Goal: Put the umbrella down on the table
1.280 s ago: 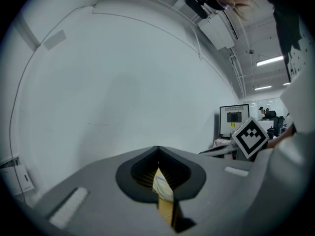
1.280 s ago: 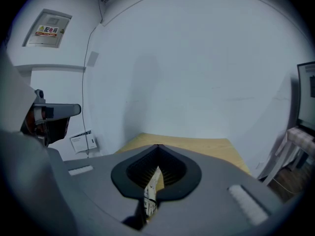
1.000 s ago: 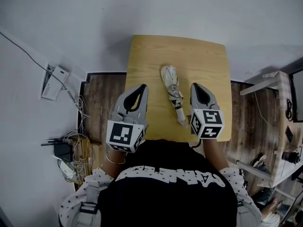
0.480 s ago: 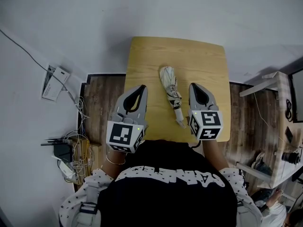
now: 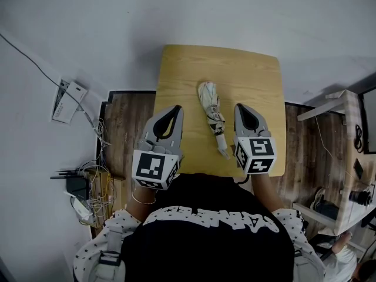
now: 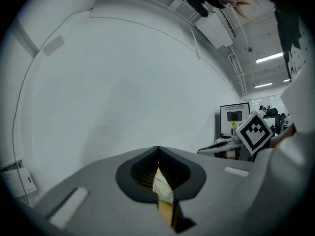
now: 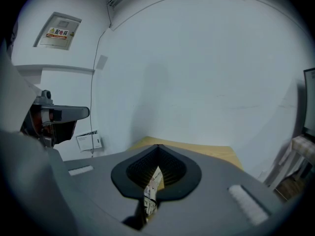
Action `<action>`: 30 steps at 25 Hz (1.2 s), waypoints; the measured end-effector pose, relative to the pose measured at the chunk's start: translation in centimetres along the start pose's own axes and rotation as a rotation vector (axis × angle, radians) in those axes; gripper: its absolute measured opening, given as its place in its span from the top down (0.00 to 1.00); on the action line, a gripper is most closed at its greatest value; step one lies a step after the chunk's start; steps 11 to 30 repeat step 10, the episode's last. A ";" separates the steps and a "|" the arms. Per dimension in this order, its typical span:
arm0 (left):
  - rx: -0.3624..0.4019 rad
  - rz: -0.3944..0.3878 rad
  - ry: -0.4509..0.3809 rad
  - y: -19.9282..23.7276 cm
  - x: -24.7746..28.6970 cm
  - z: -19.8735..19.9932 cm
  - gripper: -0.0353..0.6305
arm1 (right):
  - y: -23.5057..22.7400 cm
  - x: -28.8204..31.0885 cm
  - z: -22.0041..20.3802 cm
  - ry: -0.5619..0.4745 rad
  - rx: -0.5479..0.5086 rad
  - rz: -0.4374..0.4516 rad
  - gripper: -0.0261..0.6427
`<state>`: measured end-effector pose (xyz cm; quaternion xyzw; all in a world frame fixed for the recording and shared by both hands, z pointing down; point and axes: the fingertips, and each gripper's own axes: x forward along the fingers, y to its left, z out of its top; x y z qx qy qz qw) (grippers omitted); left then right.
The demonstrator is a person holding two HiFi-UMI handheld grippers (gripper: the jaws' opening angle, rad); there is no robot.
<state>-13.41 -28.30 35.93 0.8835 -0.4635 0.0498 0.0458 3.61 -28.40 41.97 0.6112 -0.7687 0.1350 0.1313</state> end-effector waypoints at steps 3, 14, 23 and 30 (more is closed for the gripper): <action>0.000 0.003 0.005 0.0 0.0 -0.1 0.94 | 0.0 0.0 -0.1 0.004 0.001 0.005 0.94; 0.003 0.007 0.010 0.5 0.2 -0.3 0.94 | 0.2 0.8 -0.2 0.013 -0.001 0.011 0.94; 0.003 0.007 0.010 0.5 0.2 -0.3 0.94 | 0.2 0.8 -0.2 0.013 -0.001 0.011 0.94; 0.003 0.007 0.010 0.5 0.2 -0.3 0.94 | 0.2 0.8 -0.2 0.013 -0.001 0.011 0.94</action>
